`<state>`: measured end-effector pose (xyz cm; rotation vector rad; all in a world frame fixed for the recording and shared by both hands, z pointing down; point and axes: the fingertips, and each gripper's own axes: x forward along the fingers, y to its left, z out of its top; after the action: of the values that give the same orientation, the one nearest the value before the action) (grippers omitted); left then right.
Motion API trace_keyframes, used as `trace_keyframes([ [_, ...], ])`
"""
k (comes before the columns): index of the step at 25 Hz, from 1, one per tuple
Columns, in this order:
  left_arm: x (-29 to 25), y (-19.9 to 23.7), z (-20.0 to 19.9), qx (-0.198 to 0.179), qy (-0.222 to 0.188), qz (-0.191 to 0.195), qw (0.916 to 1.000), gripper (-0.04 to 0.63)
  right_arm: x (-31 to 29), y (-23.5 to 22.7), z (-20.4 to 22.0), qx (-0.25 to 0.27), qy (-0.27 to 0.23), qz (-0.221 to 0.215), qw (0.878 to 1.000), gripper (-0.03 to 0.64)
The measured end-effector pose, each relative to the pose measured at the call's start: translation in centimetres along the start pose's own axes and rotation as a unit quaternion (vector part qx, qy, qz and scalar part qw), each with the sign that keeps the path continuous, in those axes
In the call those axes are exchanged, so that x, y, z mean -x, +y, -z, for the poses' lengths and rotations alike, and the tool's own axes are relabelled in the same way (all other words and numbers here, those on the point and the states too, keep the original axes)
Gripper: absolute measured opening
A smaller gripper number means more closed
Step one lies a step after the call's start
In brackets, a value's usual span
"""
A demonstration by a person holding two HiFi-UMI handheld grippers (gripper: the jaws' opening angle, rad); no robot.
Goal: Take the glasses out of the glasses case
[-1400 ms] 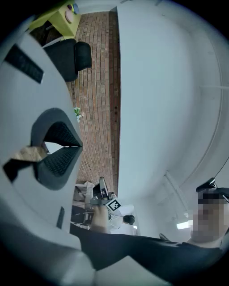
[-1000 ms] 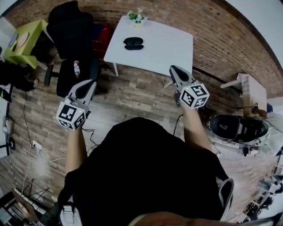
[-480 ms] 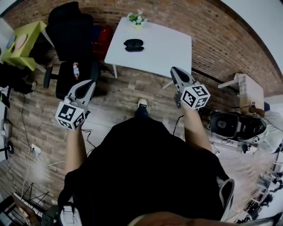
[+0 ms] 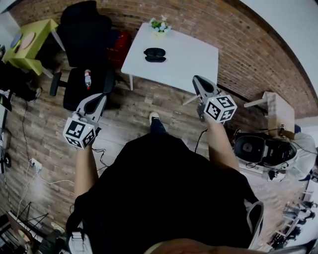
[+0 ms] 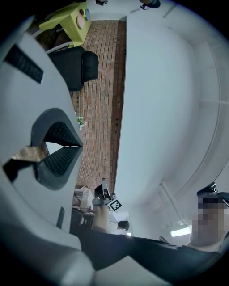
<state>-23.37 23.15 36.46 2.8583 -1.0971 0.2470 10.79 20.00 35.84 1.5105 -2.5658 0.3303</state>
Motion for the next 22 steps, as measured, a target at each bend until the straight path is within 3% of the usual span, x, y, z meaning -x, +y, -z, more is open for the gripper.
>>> trace_keyframes([
  [13,-2.9,1.8,1.0,0.016,0.035,-0.007,0.9992,0.011,-3.8,-2.9,1.4,-0.024,0.018,-0.012,0.999,0.017],
  [22,-5.8,2.4,0.8,0.021,0.035,-0.001,0.9992,0.011,-5.4,-5.0,1.6,-0.033,0.022,-0.011,0.999,0.017],
])
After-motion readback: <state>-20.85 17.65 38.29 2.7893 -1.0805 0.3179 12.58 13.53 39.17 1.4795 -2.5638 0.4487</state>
